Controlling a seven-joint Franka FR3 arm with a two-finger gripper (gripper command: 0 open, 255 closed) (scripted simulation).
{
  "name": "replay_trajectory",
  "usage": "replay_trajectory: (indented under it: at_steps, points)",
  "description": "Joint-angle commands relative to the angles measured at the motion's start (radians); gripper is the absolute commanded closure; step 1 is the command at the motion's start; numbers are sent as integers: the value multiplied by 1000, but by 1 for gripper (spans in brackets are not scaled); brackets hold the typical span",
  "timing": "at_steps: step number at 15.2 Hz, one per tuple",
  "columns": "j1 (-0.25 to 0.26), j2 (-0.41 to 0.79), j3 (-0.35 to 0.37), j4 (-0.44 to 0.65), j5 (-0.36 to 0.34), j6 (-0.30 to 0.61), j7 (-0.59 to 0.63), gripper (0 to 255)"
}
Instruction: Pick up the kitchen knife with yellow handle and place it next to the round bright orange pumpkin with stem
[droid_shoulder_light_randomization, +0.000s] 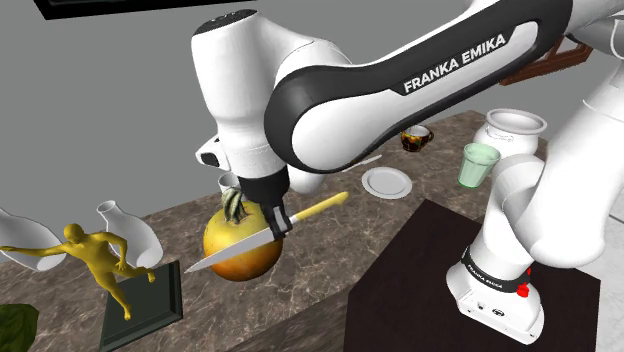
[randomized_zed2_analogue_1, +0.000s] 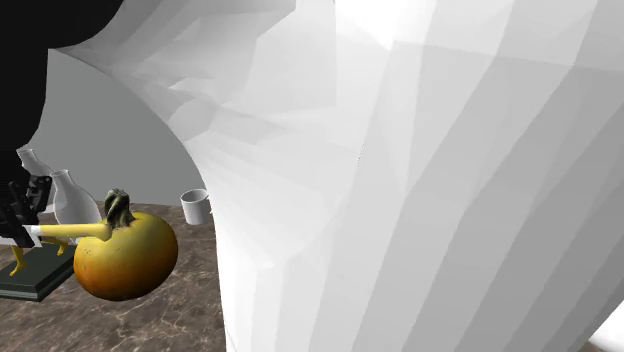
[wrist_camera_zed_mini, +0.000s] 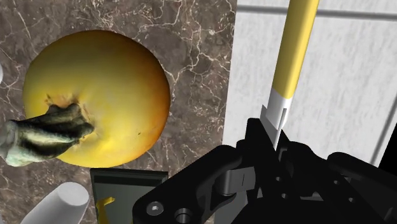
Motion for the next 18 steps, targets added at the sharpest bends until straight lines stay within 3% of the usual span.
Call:
replay_trajectory:
  at_steps: [1,18]
  points:
    - [0,5,1,-24,-1,30,1,255]
    - [2,90,12,-172,-26,259,22,255]
